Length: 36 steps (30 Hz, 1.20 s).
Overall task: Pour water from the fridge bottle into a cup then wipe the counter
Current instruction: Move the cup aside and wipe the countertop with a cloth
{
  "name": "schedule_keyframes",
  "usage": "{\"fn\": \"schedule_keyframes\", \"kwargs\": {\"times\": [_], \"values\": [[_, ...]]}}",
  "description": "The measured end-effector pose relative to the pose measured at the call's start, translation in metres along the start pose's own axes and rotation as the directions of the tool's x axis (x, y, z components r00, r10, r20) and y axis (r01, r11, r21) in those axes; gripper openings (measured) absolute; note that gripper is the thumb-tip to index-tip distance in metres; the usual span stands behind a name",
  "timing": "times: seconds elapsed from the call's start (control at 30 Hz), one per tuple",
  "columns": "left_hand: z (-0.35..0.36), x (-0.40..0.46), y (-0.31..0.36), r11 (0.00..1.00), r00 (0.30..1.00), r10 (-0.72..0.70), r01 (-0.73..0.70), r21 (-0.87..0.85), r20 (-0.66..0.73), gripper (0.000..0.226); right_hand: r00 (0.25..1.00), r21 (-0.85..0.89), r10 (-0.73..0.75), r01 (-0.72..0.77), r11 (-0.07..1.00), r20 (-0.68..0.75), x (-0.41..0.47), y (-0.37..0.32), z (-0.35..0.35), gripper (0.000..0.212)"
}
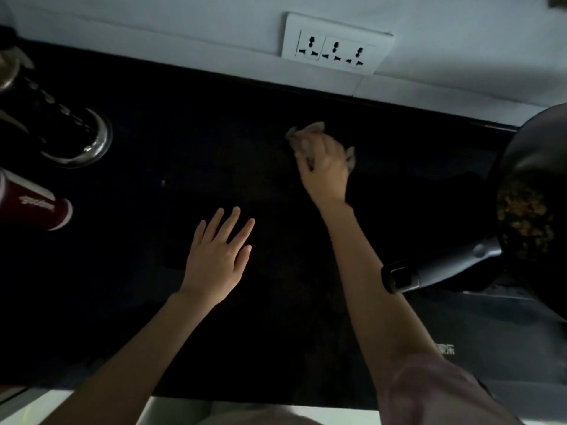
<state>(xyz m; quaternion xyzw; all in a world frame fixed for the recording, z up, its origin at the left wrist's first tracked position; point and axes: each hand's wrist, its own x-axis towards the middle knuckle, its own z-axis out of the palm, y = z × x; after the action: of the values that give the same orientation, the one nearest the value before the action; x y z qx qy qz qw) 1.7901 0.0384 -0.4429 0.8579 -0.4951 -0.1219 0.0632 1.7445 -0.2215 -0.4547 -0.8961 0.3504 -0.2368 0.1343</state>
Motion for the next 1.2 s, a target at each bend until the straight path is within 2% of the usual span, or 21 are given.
{"fn": "schedule_keyframes", "kwargs": {"times": [0.07, 0.17, 0.23, 0.33, 0.4, 0.47, 0.57, 0.67, 0.73, 0.87, 0.97, 1.07, 1.13, 1.2], "values": [[-0.002, 0.000, -0.001, 1.000, 1.000, 0.003, -0.003, 0.003, 0.010, 0.051, 0.986, 0.041, -0.153, 0.150, 0.988, 0.060, -0.030, -0.018, -0.005, 0.033], [-0.003, -0.001, 0.000, 1.000, 1.000, -0.008, 0.008, -0.008, 0.002, 0.051, 0.969, 0.000, -0.241, 0.241, 0.970, 0.060, -0.066, -0.009, -0.018, 0.033], [-0.003, -0.001, 0.002, 1.000, 1.000, -0.017, 0.017, -0.021, 0.000, 0.050, 0.974, -0.073, -0.225, 0.227, 0.971, 0.032, -0.073, 0.009, -0.025, 0.034], [-0.001, -0.001, 0.002, 0.999, 1.000, -0.027, 0.027, -0.024, -0.003, 0.050, 0.997, -0.147, -0.062, 0.056, 0.988, -0.035, -0.047, 0.022, -0.018, 0.034], [-0.001, 0.000, 0.003, 0.999, 0.999, -0.033, 0.032, -0.027, -0.005, 0.050, 0.998, -0.082, 0.037, -0.042, 0.996, -0.059, -0.014, 0.017, -0.006, 0.035], [0.000, -0.001, 0.003, 0.999, 0.999, -0.031, 0.030, -0.028, -0.014, 0.049, 0.997, 0.009, 0.076, -0.076, 0.997, -0.005, 0.019, -0.002, 0.008, 0.038], [0.000, -0.001, 0.002, 1.000, 1.000, -0.015, 0.015, -0.018, -0.017, 0.049, 0.990, 0.093, -0.037, 0.025, 0.995, 0.132, 0.037, -0.046, 0.030, 0.038], [0.000, -0.001, 0.000, 1.000, 1.000, -0.015, 0.015, -0.009, -0.008, 0.050, 0.956, 0.140, -0.243, 0.221, 0.965, 0.165, 0.011, -0.069, 0.030, 0.034], [-0.002, 0.000, 0.000, 1.000, 1.000, -0.018, 0.018, -0.001, -0.006, 0.050, 0.944, 0.157, -0.282, 0.256, 0.954, 0.169, -0.019, -0.061, 0.015, 0.035], [-0.002, 0.000, 0.000, 1.000, 1.000, -0.014, 0.014, 0.011, 0.000, 0.049, 0.961, 0.103, -0.234, 0.220, 0.970, 0.147, -0.061, -0.017, -0.014, 0.040], [-0.002, 0.000, -0.001, 1.000, 1.000, -0.001, 0.001, 0.020, 0.005, 0.050, 0.994, 0.012, -0.069, 0.068, 0.998, 0.082, -0.037, 0.002, -0.007, 0.037], [-0.003, 0.001, -0.002, 1.000, 1.000, 0.011, -0.011, 0.014, 0.004, 0.050, 0.994, 0.045, 0.075, -0.078, 0.996, 0.082, 0.006, -0.017, 0.011, 0.038], [-0.006, 0.001, -0.004, 1.000, 1.000, 0.015, -0.015, 0.017, -0.003, 0.050, 0.988, 0.084, 0.030, -0.043, 0.996, 0.151, 0.026, -0.046, 0.024, 0.040], [-0.011, -0.002, -0.008, 1.000, 1.000, 0.001, 0.000, 0.027, -0.019, 0.049, 0.964, 0.135, -0.143, 0.115, 0.984, 0.224, 0.029, -0.079, 0.039, 0.039]]}}
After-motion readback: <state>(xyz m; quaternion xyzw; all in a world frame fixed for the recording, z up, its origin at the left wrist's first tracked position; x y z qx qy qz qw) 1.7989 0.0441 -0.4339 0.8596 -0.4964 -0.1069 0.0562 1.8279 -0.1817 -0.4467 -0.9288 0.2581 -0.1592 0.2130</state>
